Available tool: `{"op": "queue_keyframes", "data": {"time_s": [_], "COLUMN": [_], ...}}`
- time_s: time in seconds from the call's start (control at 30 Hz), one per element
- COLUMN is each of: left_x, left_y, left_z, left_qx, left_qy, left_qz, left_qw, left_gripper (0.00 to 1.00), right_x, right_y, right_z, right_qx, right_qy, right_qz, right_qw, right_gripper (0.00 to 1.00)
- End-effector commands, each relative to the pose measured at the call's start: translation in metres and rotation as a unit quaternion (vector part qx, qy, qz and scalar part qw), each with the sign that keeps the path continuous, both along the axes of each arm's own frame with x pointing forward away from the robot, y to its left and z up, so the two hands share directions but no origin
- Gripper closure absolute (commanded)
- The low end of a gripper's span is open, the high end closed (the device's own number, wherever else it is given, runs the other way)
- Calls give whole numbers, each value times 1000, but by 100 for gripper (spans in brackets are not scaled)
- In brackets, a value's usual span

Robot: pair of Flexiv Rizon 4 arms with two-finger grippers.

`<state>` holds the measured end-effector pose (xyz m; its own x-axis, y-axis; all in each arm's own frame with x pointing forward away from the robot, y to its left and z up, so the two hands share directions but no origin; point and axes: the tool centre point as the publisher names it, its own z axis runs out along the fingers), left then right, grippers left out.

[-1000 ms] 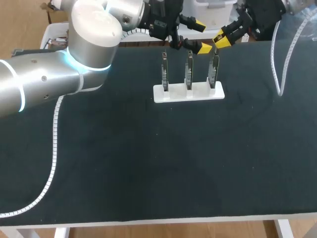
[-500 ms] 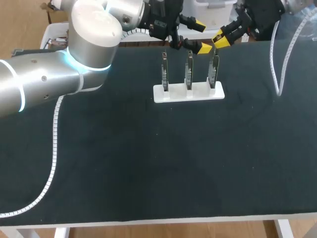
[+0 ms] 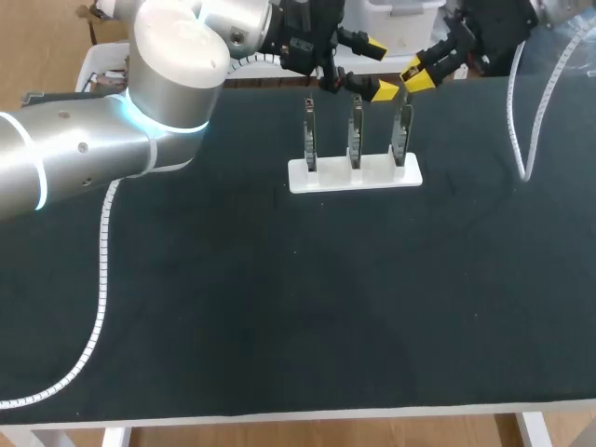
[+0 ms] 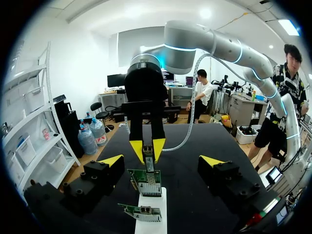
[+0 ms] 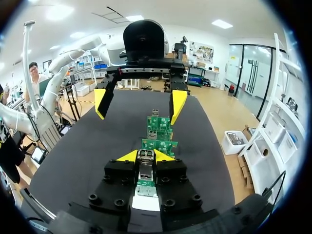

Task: Pick up the optical module with the left hand, and insert it into the network port with the right hand.

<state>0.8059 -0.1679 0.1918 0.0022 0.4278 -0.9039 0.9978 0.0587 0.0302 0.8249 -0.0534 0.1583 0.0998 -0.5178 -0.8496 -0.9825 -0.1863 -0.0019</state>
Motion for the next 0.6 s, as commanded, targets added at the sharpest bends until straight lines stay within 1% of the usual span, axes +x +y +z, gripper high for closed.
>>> {"op": "queue_keyframes", "data": {"time_s": [0.03,0.6], "left_x": [0,0], "left_y": [0,0], "left_z": [0,0], "left_qx": [0,0], "left_qy": [-1,-1], "left_qz": [0,0], "left_qw": [1000,1000], "left_gripper": [0,0], "right_x": [6,5], "right_y": [-1,2], "right_z": [3,0], "right_qx": [-6,-6], "right_qy": [34,37], "right_qz": [59,63], "right_qw": [998,997], "right_gripper": [100,100]}}
